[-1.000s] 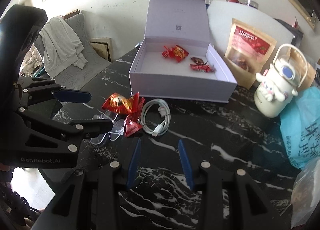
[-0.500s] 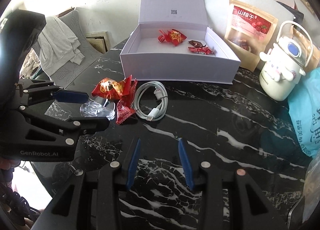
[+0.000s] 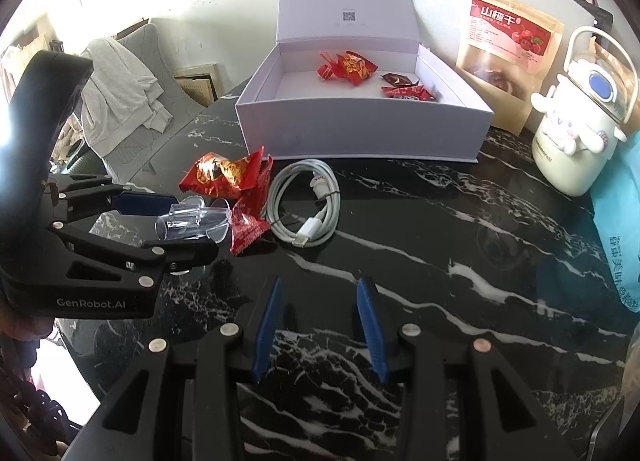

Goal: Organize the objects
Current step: 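Grasp the clear plastic holder with the left tool while the right tool grasps the white cable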

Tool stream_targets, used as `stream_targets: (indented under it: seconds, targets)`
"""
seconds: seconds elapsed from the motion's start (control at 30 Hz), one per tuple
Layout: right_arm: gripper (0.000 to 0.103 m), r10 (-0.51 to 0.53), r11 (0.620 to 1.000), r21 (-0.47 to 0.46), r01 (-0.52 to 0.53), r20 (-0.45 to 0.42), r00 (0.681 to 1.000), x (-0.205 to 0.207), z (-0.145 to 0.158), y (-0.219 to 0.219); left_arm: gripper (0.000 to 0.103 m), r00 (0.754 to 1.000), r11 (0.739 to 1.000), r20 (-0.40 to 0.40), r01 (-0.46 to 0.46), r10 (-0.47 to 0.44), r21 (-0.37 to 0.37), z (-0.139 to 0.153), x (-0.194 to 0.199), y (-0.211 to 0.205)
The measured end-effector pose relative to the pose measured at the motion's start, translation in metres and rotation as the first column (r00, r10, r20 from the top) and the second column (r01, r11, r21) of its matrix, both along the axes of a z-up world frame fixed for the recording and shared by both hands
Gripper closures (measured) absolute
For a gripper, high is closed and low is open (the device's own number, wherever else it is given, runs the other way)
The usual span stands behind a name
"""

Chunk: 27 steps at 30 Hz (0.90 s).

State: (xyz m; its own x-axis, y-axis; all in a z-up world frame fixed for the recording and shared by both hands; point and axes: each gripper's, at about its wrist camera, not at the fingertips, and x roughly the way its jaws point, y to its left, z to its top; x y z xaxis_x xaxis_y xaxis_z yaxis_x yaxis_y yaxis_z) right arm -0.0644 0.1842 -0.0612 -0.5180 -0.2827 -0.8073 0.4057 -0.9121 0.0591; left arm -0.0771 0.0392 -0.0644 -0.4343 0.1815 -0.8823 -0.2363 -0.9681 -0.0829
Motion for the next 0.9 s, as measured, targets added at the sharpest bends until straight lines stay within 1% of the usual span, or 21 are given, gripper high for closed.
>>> stream_targets:
  seconds: [0.1,0.17,0.2,0.23,0.27,0.33,0.4,0.53,0.73,0.9]
  targets:
    - [0.064,-0.003,1.000,-0.019,0.003,-0.010,1.000,-0.005,0.000,-0.001,0.041,1.000,1.000,-0.017,0.004,-0.004,0.004,-0.001,-0.001,-0.003]
    - [0.058,-0.004,0.999,-0.032,0.003,-0.013,1.000,-0.009,0.001,-0.002,0.044,1.000,1.000,-0.030,0.006,-0.006,0.008,-0.001,-0.002,-0.004]
    - [0.056,-0.004,0.999,-0.040,0.004,-0.015,1.000,-0.011,0.001,-0.003,0.047,0.999,1.000,-0.037,0.007,-0.007,0.009,-0.001,-0.002,-0.005]
    - [0.055,-0.004,0.999,-0.046,0.003,-0.016,1.000,-0.012,0.002,-0.004,0.054,0.999,1.000,-0.044,0.011,-0.010,0.015,-0.001,-0.001,-0.006]
    - [0.055,-0.004,0.998,-0.056,0.003,-0.017,1.000,-0.014,0.002,-0.004,0.056,0.999,1.000,-0.047,0.012,-0.011,0.018,-0.001,-0.002,-0.007]
    - [0.051,-0.008,0.997,-0.072,0.006,-0.020,1.000,-0.019,0.004,-0.005,0.056,0.999,1.000,-0.052,0.015,-0.014,0.024,-0.001,-0.002,-0.009]
    - [0.050,-0.013,0.997,-0.083,0.011,-0.025,1.000,-0.024,0.004,-0.007,0.056,0.998,1.000,-0.058,0.017,-0.016,0.023,-0.001,-0.002,-0.010]
    - [0.050,-0.022,0.997,-0.079,0.020,-0.024,0.999,-0.037,0.001,-0.009,0.056,0.999,0.999,-0.047,0.014,-0.012,0.041,0.000,-0.002,-0.013]
    - [0.050,-0.013,0.999,-0.047,0.013,-0.001,1.000,-0.054,-0.012,-0.018,0.056,1.000,0.998,-0.029,-0.004,0.006,0.057,0.000,0.000,-0.020]
    - [0.049,-0.006,0.997,-0.071,0.006,0.002,1.000,-0.059,-0.016,-0.019,0.056,0.999,0.998,-0.019,-0.035,0.037,0.061,0.002,-0.002,-0.027]
